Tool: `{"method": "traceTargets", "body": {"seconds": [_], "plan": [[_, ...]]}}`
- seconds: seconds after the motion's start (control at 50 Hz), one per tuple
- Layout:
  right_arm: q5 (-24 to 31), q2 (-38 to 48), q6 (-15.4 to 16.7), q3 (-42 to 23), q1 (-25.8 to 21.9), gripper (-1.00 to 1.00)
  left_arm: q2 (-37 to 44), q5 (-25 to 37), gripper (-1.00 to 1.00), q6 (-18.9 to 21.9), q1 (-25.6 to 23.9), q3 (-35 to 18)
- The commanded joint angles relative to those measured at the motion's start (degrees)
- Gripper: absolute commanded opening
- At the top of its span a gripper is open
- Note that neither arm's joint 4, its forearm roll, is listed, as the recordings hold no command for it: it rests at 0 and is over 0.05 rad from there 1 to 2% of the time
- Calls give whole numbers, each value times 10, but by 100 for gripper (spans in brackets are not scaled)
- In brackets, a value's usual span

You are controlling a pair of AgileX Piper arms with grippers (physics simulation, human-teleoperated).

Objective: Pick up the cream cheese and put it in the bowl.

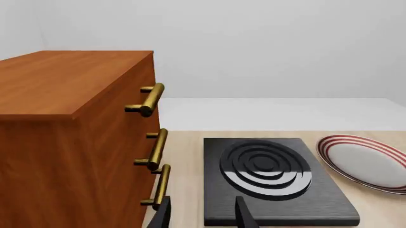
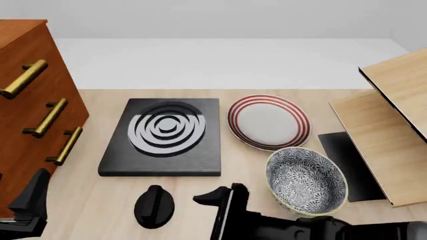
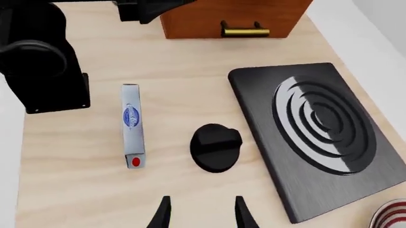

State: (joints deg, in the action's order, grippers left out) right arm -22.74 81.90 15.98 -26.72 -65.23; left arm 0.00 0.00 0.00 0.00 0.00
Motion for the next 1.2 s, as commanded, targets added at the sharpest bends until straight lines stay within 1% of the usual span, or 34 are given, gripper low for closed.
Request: {"method": "traceTargets", "body": {"seconds": [0.02,0.12,0.22,0.4,0.52,0.88,1.2], "plan": [[-12,81,-2,-50,-48,100,0,0,100,0,0,0],[-12,100,-2,-69,-57,100,0,0,100,0,0,0],[-17,132,-15,-96,-80,100,0,0,100,0,0,0],[-24,183,-32,-130,-105,100,0,0,100,0,0,0],[-25,199,-35,-141,-110,100,0,0,100,0,0,0],[-30,251,-59,-179,-135,100,0,0,100,0,0,0],[-45,283,-74,-189,-132,100,0,0,100,0,0,0]]}}
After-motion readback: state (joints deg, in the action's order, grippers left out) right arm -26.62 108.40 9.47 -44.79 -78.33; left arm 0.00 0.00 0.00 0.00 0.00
